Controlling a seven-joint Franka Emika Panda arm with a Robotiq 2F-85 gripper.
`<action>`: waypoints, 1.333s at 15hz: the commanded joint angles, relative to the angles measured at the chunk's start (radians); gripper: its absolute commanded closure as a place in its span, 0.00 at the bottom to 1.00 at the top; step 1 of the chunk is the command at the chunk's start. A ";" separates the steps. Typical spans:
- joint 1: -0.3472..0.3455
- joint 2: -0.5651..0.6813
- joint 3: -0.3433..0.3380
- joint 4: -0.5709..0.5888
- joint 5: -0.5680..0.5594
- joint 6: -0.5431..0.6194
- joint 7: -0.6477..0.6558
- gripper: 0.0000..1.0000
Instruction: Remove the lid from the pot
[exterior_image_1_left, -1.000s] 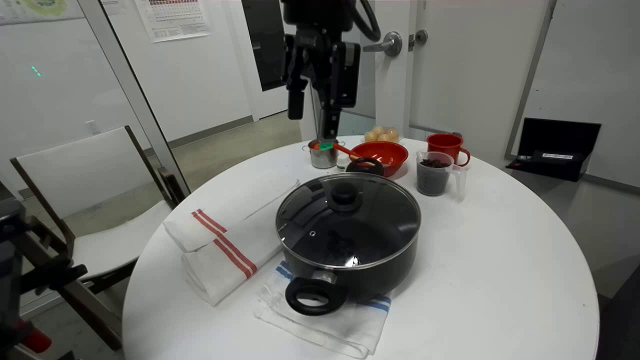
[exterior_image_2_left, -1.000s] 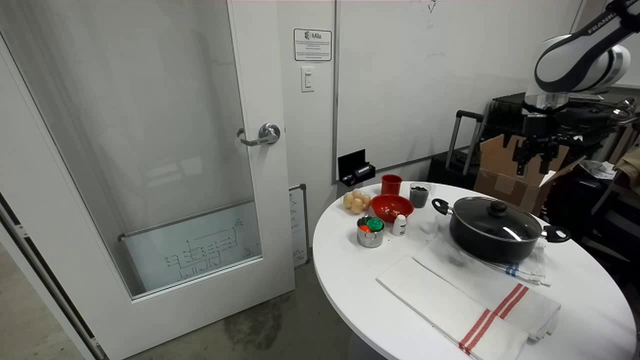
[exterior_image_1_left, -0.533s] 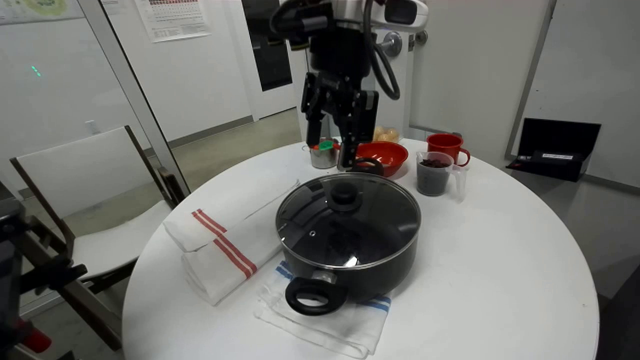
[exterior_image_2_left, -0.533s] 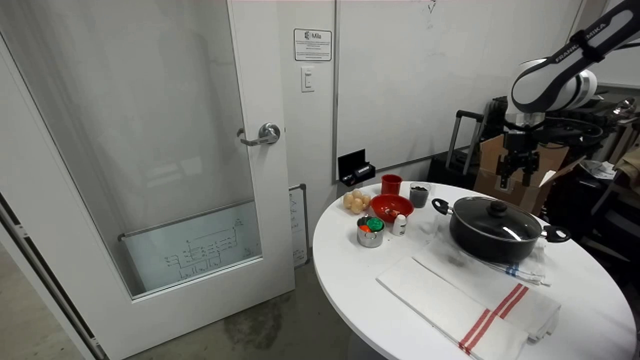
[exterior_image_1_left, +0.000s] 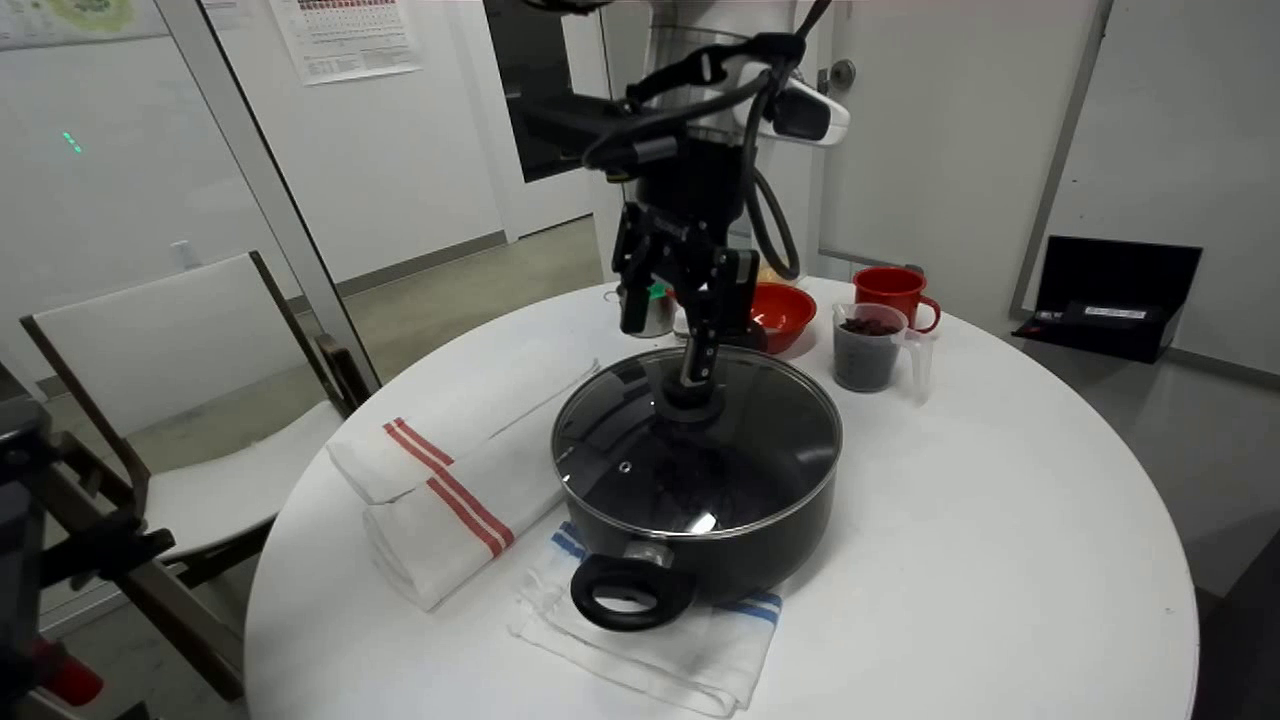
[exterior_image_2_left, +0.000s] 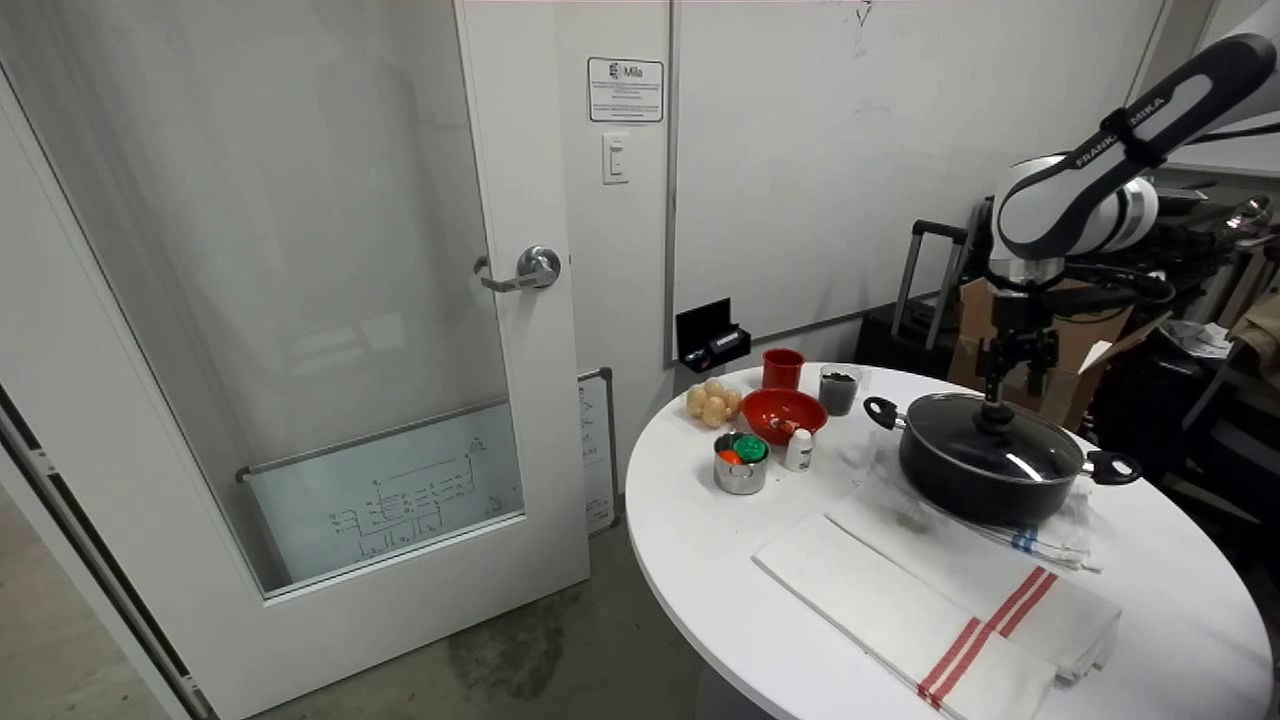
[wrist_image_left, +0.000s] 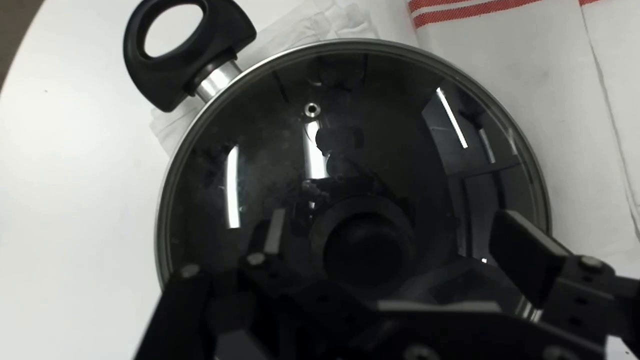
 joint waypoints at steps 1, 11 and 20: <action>-0.013 0.058 0.007 0.066 0.005 -0.017 0.006 0.00; -0.017 0.118 0.006 0.136 0.003 -0.033 0.013 0.00; -0.023 0.128 0.009 0.145 0.005 -0.033 0.007 0.69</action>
